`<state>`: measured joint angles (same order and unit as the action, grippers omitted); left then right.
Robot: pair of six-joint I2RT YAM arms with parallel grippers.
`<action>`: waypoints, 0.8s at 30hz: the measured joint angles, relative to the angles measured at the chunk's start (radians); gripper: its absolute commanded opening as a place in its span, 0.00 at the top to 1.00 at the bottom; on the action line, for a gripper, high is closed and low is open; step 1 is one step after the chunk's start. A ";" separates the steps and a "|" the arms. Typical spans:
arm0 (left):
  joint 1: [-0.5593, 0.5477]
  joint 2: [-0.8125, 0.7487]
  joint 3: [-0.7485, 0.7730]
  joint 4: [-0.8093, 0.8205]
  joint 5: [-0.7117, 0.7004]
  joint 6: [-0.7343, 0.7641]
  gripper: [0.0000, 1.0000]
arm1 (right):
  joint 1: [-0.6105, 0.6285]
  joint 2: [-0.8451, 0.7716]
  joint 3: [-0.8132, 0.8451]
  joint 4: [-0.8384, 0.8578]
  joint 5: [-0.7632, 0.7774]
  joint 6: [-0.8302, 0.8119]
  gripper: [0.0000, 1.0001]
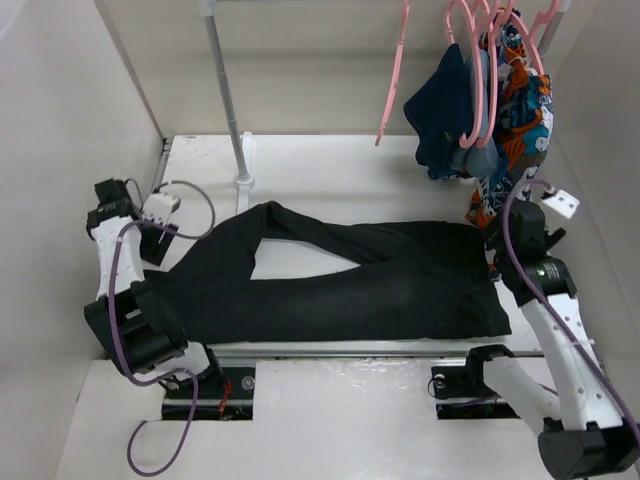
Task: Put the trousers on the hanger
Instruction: Flatten out the trousers at the center of the board.
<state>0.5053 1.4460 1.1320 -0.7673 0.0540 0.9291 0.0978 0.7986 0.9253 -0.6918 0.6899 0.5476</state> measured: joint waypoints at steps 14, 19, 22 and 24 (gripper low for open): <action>-0.735 0.183 -0.004 0.157 0.078 -0.426 0.24 | 0.067 0.423 -0.004 0.169 -0.357 -0.135 0.14; -0.763 0.329 0.003 0.216 -0.054 -0.513 0.30 | 0.052 0.640 0.079 0.203 -0.424 -0.152 0.04; -0.768 0.330 0.003 0.254 -0.123 -0.541 0.60 | 0.021 0.771 0.154 0.219 -0.450 -0.156 0.03; -0.772 0.334 -0.002 0.271 -0.162 -0.547 0.83 | 0.003 0.854 0.207 0.221 -0.456 -0.160 0.02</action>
<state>-0.2668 1.7802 1.1301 -0.4961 -0.1081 0.3824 0.1005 1.6527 1.1324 -0.4706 0.2337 0.3874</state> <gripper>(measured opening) 0.332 0.972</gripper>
